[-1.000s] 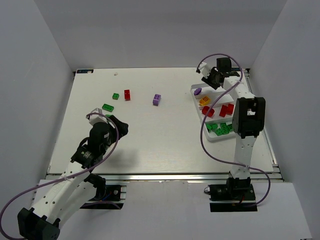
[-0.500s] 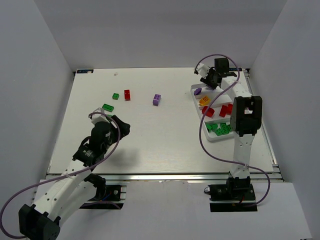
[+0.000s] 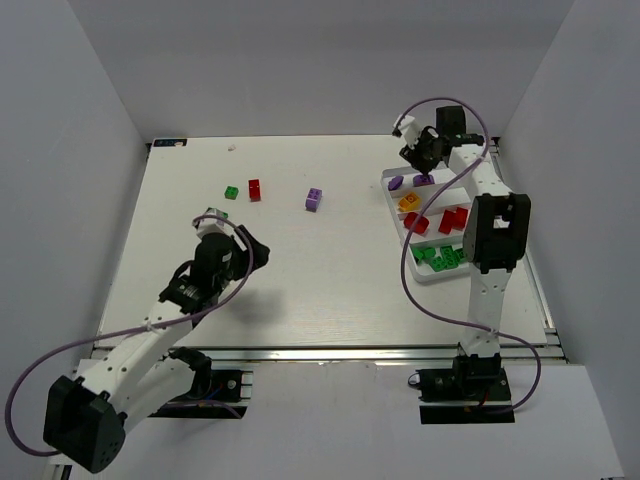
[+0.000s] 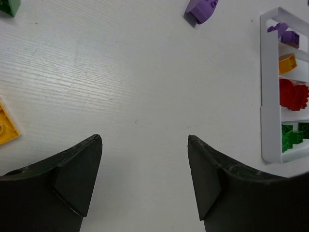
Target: Sort the legos into containers by color
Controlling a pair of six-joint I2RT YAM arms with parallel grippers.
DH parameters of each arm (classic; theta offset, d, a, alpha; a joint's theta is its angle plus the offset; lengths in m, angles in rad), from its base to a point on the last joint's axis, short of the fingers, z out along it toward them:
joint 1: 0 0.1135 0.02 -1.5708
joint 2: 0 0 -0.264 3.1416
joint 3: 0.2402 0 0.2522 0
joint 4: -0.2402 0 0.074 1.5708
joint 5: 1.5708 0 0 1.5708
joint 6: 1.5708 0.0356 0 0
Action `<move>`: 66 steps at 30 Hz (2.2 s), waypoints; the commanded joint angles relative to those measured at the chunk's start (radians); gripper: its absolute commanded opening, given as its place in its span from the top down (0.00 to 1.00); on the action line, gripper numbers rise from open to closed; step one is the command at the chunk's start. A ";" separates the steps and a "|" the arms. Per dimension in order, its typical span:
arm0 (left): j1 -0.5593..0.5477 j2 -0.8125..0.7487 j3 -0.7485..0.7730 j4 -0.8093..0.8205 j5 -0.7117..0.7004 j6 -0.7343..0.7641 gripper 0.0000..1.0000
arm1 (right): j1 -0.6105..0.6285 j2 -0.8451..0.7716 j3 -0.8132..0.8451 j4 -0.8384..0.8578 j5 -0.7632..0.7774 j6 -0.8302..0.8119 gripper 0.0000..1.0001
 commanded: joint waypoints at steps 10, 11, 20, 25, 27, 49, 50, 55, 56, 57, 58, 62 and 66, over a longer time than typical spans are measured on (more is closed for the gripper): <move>0.018 0.466 0.430 -0.067 0.066 0.266 0.62 | -0.015 -0.441 -0.322 -0.282 -0.699 0.107 0.51; 0.018 0.506 0.503 -0.080 0.112 0.312 0.60 | -0.013 -0.463 -0.349 -0.268 -0.718 0.114 0.49; 0.017 0.924 0.877 -0.101 0.292 0.485 0.24 | -0.028 -0.657 -0.530 -0.205 -0.751 0.189 0.11; -0.003 1.078 1.005 -0.084 0.259 0.544 0.23 | -0.047 -0.716 -0.588 -0.168 -0.767 0.224 0.11; -0.020 1.115 1.049 -0.084 0.235 0.567 0.23 | -0.058 -0.728 -0.608 -0.161 -0.773 0.230 0.11; -0.076 1.342 1.145 0.063 -0.030 0.637 0.26 | -0.085 -0.745 -0.667 -0.130 -0.816 0.279 0.11; -0.076 1.351 1.151 0.060 -0.027 0.640 0.26 | -0.085 -0.745 -0.667 -0.127 -0.816 0.279 0.11; -0.076 1.399 1.198 0.035 -0.018 0.634 0.36 | -0.116 -0.743 -0.662 -0.119 -0.820 0.292 0.11; -0.076 1.405 1.198 0.038 -0.013 0.633 0.39 | -0.116 -0.740 -0.659 -0.119 -0.824 0.295 0.11; -0.076 1.405 1.197 0.040 -0.009 0.631 0.42 | -0.117 -0.740 -0.657 -0.118 -0.825 0.295 0.11; -0.076 1.406 1.189 0.047 -0.006 0.628 0.44 | -0.117 -0.742 -0.654 -0.119 -0.828 0.298 0.11; -0.076 1.402 1.166 0.061 -0.002 0.619 0.45 | -0.117 -0.736 -0.648 -0.119 -0.842 0.310 0.11; -0.076 1.361 1.145 0.067 0.014 0.611 0.63 | -0.117 -0.730 -0.644 -0.112 -0.844 0.354 0.11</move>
